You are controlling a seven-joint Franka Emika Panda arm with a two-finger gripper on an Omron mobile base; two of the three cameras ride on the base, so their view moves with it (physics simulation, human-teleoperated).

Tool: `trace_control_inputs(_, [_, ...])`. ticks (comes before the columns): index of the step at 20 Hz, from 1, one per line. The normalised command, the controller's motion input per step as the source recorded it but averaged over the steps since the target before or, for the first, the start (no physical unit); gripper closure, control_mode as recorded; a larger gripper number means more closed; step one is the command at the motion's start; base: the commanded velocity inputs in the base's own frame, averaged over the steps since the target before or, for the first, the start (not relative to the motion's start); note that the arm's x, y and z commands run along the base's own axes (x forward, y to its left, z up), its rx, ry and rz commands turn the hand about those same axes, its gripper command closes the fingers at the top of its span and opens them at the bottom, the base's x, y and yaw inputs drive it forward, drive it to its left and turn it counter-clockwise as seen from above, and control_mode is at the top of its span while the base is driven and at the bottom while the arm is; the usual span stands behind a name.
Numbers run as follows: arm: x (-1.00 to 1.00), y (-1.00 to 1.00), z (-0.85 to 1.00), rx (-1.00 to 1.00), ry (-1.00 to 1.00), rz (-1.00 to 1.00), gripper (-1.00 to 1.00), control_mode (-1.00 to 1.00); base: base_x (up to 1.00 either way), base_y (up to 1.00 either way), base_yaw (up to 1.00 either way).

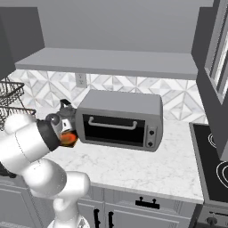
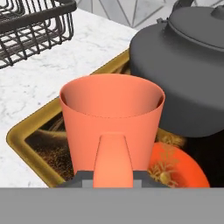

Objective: Pick the kettle from the counter and place it on the tray. Then pick the mug from the cabinet and place it on the tray. Then close the cabinet doors.

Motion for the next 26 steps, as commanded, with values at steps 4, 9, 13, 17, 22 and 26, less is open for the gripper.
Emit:
trace_control_inputs(4, [0.16,0.0,-0.25,0.0,0.0,0.0,1.0,-1.0,0.0,0.0,0.0])
trace_control_inputs(9, [0.1,0.0,-0.13,0.0,0.0,0.0,1.0,-1.0,0.0,0.0,0.0])
trace_control_inputs(13, [0.0,0.0,-0.16,0.0,0.0,0.0,1.0,-1.0,0.0,0.0,0.0])
trace_control_inputs(17, [-0.01,-0.01,-0.02,0.0,0.0,0.0,-1.0,-1.0,0.0,0.0,0.0])
trace_control_inputs(22, [-0.04,-0.06,0.0,0.0,0.03,0.0,-1.0,-1.0,0.0,0.0,0.0])
trace_control_inputs(26, [-0.04,-0.09,0.01,0.0,0.01,0.0,-1.0,-1.0,0.0,0.0,0.0])
